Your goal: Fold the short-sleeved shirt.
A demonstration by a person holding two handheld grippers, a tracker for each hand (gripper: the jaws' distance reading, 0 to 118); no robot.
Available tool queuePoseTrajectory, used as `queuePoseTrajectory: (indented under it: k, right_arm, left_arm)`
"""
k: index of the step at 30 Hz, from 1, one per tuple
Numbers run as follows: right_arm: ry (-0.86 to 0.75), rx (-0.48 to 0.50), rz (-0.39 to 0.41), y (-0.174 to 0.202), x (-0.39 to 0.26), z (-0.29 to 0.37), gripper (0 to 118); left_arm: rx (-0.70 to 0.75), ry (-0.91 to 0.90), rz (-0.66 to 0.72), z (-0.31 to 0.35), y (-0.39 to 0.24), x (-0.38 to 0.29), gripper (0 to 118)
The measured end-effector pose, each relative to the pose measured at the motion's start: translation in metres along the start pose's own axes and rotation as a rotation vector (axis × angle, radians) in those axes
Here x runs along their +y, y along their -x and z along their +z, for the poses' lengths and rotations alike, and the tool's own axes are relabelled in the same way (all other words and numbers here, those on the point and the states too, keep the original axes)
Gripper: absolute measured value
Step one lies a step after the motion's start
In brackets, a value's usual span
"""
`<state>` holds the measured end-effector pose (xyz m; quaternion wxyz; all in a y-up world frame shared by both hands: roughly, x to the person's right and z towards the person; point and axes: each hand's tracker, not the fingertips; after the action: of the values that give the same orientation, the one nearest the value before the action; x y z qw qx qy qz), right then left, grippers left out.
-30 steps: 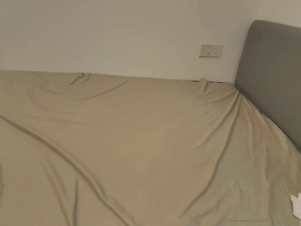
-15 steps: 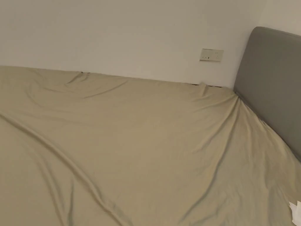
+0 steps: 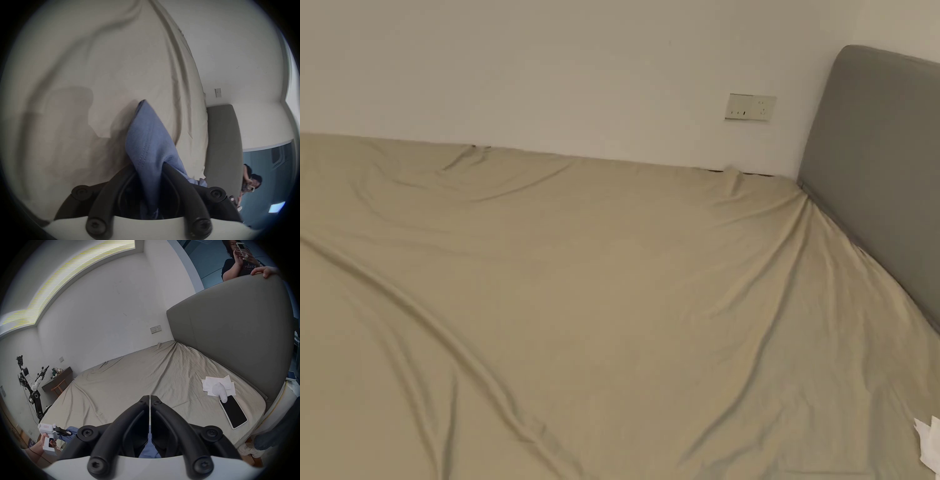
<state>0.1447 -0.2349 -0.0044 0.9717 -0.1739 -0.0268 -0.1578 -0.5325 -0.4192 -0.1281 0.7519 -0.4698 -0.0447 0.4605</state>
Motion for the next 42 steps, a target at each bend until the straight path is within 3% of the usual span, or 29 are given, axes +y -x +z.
queuePoseTrajectory:
  k: [2,6,11,15,17,19,20,21,23,25,26,28,29,30,32,39,42]
  right_arm:
    - [0.0,0.013,-0.002,0.003,0.001,0.0,4]
    - [0.001,0.044,-0.022,0.003,-0.002,0.0,4]
    - [-0.013,0.089,-0.057,-0.003,-0.008,0.008,4]
    - [-0.042,0.077,-0.074,-0.017,-0.011,0.022,4]
    - [-0.046,0.077,-0.082,-0.022,-0.01,0.027,4]
    - [-0.055,0.068,-0.078,-0.025,-0.01,0.031,4]
    - [-0.059,0.06,-0.067,-0.026,-0.01,0.033,4]
    - [-0.062,0.053,-0.059,-0.028,-0.011,0.034,4]
    - [-0.06,0.055,-0.067,-0.031,-0.012,0.034,4]
    - [-0.057,0.067,-0.096,-0.034,-0.015,0.032,4]
    - [-0.055,0.07,-0.105,-0.034,-0.016,0.032,4]
    - [-0.05,0.079,-0.119,-0.034,-0.019,0.032,4]
    - [-0.046,0.085,-0.124,-0.034,-0.02,0.031,4]
    - [-0.04,0.092,-0.127,-0.034,-0.02,0.03,4]
    - [-0.035,0.094,-0.123,-0.034,-0.021,0.031,4]
    - [-0.047,0.07,-0.136,-0.042,-0.021,0.04,4]
    - [-0.054,0.054,-0.133,-0.046,-0.019,0.046,4]
  left_arm:
    - [0.031,-0.008,-0.105,0.013,-0.028,-0.011,12]
    - [0.04,0.048,-0.459,0.006,-0.119,-0.056,12]
    - [-0.013,0.186,-0.693,-0.073,-0.195,-0.126,12]
    - [0.09,0.235,-0.904,-0.151,-0.203,-0.18,14]
    - [0.189,0.18,-0.973,-0.169,-0.202,-0.206,32]
    - [0.106,0.163,-0.966,-0.157,-0.2,-0.214,52]
    - [0.018,0.173,-0.921,-0.142,-0.202,-0.217,93]
    - [-0.064,0.164,-0.88,-0.125,-0.203,-0.214,97]
    - [-0.115,0.069,-0.832,-0.094,-0.202,-0.203,95]
    - [-0.079,-0.116,-0.809,-0.063,-0.2,-0.188,90]
    - [-0.013,-0.199,-0.792,-0.056,-0.197,-0.183,73]
    - [0.157,-0.297,-0.76,-0.061,-0.189,-0.176,14]
    - [0.293,-0.287,-0.714,-0.073,-0.186,-0.174,2]
    - [0.373,-0.215,-0.715,-0.085,-0.18,-0.175,2]
    - [0.302,-0.084,-0.758,-0.11,-0.174,-0.187,2]
    - [0.25,0.028,-1.087,-0.182,-0.229,-0.276,2]
    - [0.142,0.076,-1.088,-0.197,-0.254,-0.293,2]
